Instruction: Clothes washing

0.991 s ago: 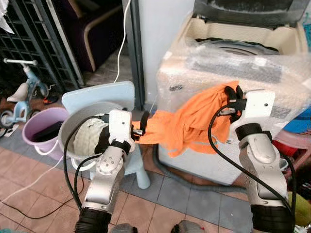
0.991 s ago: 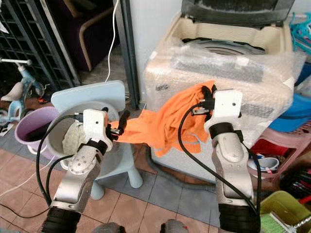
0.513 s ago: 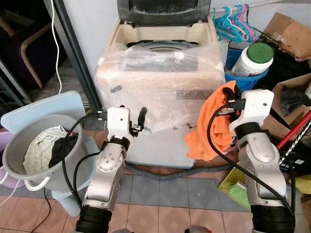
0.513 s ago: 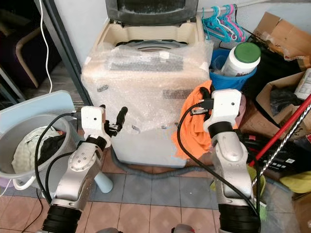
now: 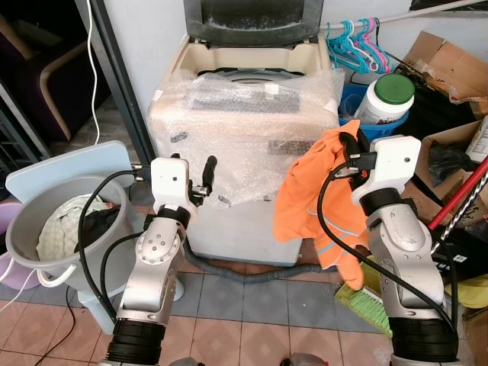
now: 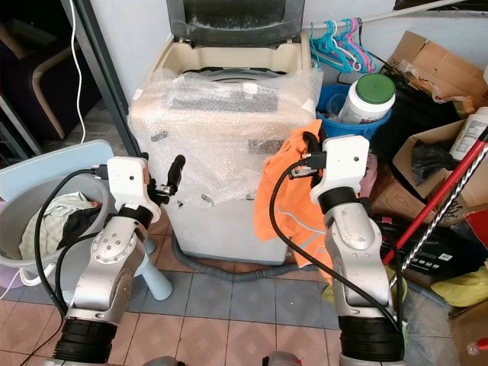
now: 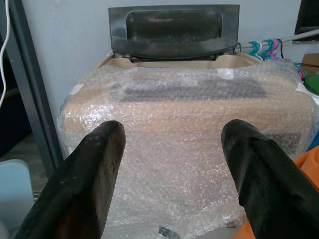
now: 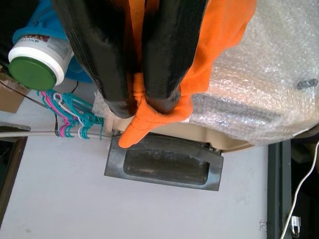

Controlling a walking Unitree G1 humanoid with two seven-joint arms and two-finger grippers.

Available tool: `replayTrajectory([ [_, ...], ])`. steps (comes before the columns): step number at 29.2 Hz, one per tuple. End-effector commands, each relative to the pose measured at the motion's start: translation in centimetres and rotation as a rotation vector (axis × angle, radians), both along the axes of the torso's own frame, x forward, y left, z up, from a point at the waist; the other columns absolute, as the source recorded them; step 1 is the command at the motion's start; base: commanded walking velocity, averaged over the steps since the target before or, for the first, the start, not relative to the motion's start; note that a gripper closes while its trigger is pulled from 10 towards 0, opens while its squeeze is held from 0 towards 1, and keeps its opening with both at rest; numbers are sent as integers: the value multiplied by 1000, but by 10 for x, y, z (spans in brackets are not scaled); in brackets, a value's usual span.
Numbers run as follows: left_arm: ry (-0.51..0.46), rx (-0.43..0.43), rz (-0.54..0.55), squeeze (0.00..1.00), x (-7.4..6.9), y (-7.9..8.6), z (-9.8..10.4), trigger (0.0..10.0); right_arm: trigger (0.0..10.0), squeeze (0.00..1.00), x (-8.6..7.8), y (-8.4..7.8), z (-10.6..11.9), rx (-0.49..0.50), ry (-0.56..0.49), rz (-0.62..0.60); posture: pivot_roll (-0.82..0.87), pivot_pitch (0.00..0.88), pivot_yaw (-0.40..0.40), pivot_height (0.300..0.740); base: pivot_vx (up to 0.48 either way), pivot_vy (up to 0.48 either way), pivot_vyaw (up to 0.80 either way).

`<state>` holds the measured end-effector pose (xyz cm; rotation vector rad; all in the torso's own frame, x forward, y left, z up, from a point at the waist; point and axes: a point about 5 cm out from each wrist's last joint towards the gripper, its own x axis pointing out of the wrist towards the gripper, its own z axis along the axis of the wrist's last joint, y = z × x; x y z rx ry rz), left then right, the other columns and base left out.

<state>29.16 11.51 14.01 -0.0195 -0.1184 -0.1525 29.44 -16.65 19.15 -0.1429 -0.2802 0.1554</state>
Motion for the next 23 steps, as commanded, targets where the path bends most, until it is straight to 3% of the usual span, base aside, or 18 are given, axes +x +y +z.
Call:
replayTrajectory([
  [1, -6, 0, 22, 0, -1, 5, 2, 10000, 10000, 0, 0, 3, 14, -17, -63, 21, -49, 36, 27, 740, 300, 0, 0],
  [5, 15, -5, 20, 0, -5, 5, -3, 10000, 10000, 0, -1, 8, 12, -41, -60, 56, -48, 39, 26, 740, 337, 0, 213],
  [9, 38, 0, 18, 0, -12, 5, -11, 10000, 10000, 0, -2, 12, 11, -47, -66, 76, -41, 41, 25, 740, 433, 0, 772],
  [17, 83, 7, 55, 0, -16, 13, -23, 10000, 10000, 0, -2, 14, 5, -30, -45, 73, -39, 47, 27, 740, 442, 0, 0],
  [23, 130, 26, 69, 0, -29, 19, -39, 10000, 10000, 0, -12, 10, -11, -4, 0, 41, -48, 46, 40, 740, 435, 0, 0],
])
